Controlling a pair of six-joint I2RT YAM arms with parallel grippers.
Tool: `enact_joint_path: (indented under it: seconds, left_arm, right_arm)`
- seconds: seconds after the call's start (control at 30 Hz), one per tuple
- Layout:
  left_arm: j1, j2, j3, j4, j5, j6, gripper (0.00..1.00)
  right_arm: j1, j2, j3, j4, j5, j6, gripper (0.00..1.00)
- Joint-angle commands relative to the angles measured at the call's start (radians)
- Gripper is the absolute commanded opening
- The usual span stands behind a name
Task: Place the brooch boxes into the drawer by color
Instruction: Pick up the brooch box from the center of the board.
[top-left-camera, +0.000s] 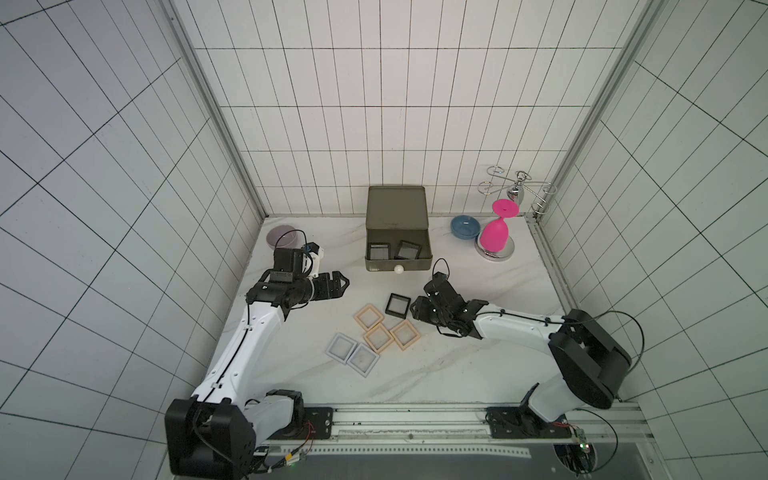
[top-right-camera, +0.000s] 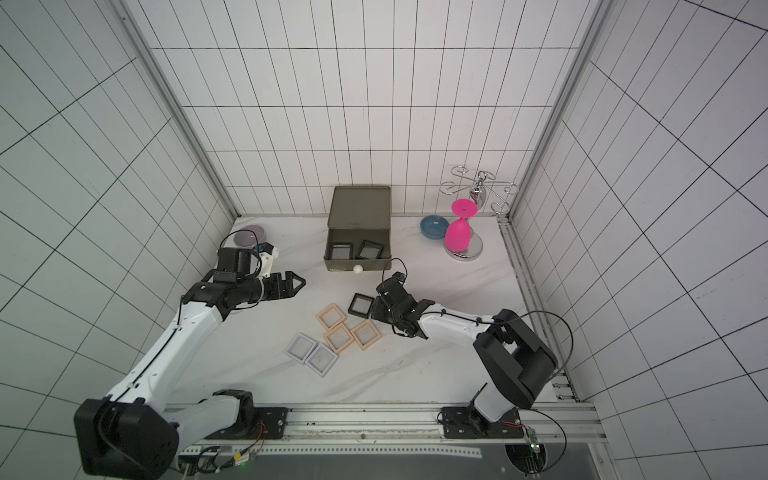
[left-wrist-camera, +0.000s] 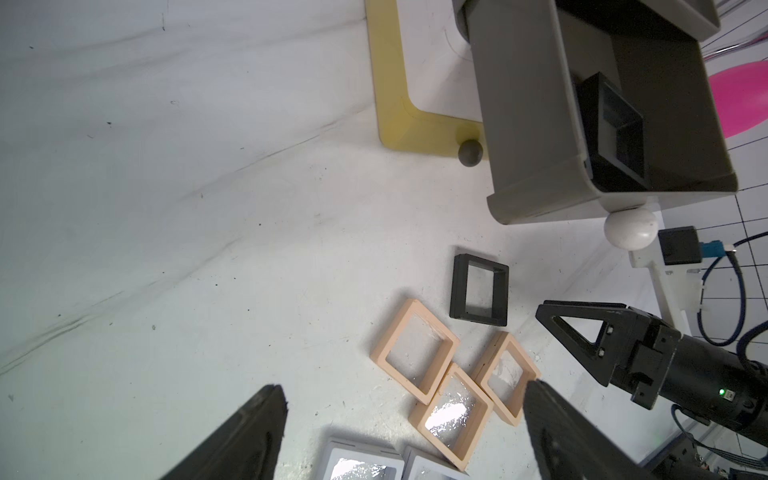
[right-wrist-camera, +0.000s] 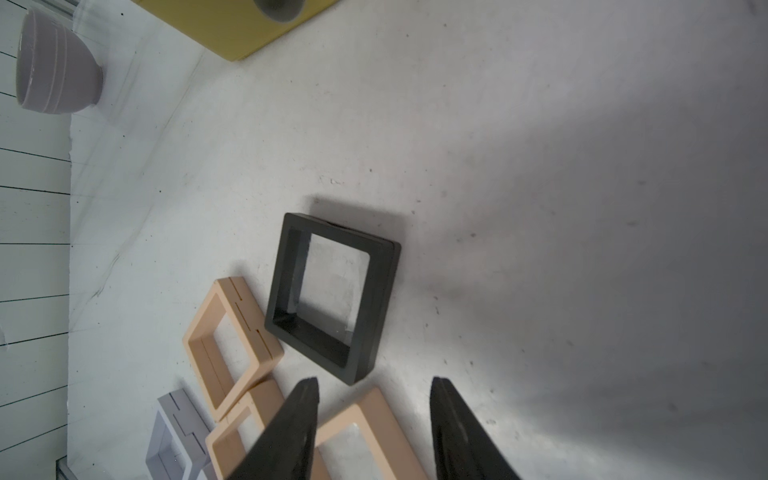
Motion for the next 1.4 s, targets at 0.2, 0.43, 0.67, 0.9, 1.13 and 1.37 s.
enact_joint_path:
  seconds: [0.2,0.43,0.67,0.9,1.13,1.37]
  left_arm:
    - [0.036,-0.047,-0.030,0.015,0.007,0.019,0.93]
    - [0.038,-0.043,-0.037,0.026,0.012,0.016,0.93]
    - [0.042,-0.043,-0.039,0.021,0.012,0.019,0.93]
    - [0.044,-0.045,-0.039,0.021,0.014,0.019,0.93]
    - [0.046,-0.051,-0.042,0.023,0.011,0.021,0.93]
    - [0.047,-0.052,-0.044,0.028,0.011,0.021,0.93]
  right_arm:
    - [0.018,0.071,0.093,-0.017,0.077,0.052,0.39]
    - [0.034,0.106,0.122,-0.048,0.088,0.073,0.39]
    - [0.038,0.156,0.150,-0.052,0.073,0.091,0.34]
    - [0.039,0.186,0.188,-0.108,0.075,0.100,0.27]
    - [0.037,0.201,0.213,-0.165,0.086,0.120,0.25]
    - [0.039,0.209,0.227,-0.208,0.089,0.139,0.26]
